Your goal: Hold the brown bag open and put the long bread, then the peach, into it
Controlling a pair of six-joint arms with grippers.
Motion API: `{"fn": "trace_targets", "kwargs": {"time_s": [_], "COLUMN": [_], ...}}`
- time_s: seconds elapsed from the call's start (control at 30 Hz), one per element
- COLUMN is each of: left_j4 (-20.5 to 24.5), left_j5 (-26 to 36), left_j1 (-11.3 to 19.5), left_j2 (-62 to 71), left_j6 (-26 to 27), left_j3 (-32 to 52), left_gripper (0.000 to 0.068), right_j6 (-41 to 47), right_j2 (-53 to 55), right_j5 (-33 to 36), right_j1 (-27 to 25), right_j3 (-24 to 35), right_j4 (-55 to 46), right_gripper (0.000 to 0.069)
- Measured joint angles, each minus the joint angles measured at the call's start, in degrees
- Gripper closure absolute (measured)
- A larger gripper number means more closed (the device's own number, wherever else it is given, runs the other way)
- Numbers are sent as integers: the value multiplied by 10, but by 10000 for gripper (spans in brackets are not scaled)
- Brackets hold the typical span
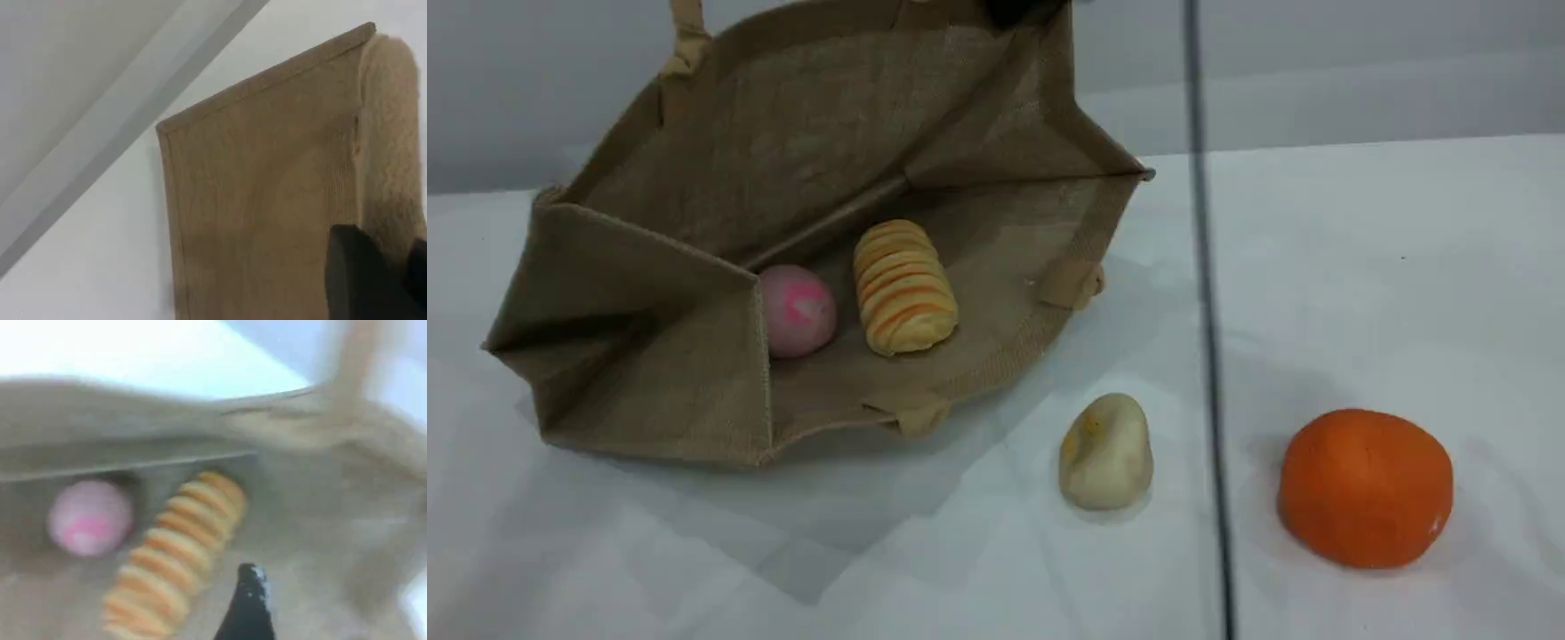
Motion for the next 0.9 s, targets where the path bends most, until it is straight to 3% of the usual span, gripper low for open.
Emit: {"fn": "trace_targets", "kwargs": {"time_s": [0.4, 0.7, 0.9], "left_j4": [-33, -33, -9], "left_j5": [0, -2, -1], "left_j1": [0, 0, 0], "left_j2": [0, 0, -4], "left_j6": [0, 0, -56], "left_j3": [0, 0, 0], "left_gripper": [570, 251, 193], "right_j6": [0, 0, 24], "right_j2": [-82, -94, -136], "right_j5": [28, 54, 103], "right_j1": [-158, -170, -170], "right_j3": [0, 0, 0], "right_j4": [2, 2, 2], "right_gripper": [144, 144, 144]}}
